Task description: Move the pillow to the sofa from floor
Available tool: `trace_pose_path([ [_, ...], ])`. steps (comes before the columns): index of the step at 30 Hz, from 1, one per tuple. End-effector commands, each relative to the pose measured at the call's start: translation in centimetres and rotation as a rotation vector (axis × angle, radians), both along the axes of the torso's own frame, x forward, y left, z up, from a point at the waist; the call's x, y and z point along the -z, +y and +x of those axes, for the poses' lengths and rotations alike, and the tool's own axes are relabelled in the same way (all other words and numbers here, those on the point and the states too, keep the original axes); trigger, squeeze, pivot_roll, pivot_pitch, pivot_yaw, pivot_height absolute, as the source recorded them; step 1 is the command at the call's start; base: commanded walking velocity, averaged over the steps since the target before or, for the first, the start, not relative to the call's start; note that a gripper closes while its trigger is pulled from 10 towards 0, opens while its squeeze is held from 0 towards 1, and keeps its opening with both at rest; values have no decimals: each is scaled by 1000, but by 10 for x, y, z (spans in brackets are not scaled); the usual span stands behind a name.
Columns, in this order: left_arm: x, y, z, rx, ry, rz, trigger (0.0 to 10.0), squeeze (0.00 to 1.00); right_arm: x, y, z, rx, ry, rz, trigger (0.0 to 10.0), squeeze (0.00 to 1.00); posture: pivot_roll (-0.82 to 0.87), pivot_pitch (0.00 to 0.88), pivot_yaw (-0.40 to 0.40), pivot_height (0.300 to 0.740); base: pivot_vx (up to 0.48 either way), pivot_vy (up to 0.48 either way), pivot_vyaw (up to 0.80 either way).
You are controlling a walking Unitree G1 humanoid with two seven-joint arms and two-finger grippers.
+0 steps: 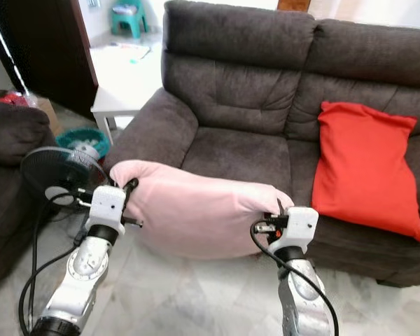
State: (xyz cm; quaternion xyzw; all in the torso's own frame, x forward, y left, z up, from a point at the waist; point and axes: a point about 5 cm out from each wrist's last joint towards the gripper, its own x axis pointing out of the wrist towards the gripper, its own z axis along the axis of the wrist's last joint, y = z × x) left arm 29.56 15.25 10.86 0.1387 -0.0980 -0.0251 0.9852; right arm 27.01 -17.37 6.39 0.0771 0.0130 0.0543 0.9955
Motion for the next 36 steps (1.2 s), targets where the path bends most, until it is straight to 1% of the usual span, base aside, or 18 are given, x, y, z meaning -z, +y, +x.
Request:
trace_pose_path([
  [1,-10,4,2,-34,-47,-18,10000,0,-18,-12,5,40,-88,-10,10000,0,90,21,-54,740,307,0,763],
  [10,-10,3,2,-29,-47,-20,10000,0,-17,-11,4,33,-84,12,10000,0,88,18,-56,740,305,0,704],
  [17,-12,5,4,-35,-50,-19,10000,0,-16,-12,6,40,-73,13,10000,0,88,12,-57,740,304,0,0],
  [36,-13,3,5,-23,-53,-21,10000,0,-17,-11,8,41,-74,13,10000,0,85,3,-53,740,311,0,0],
])
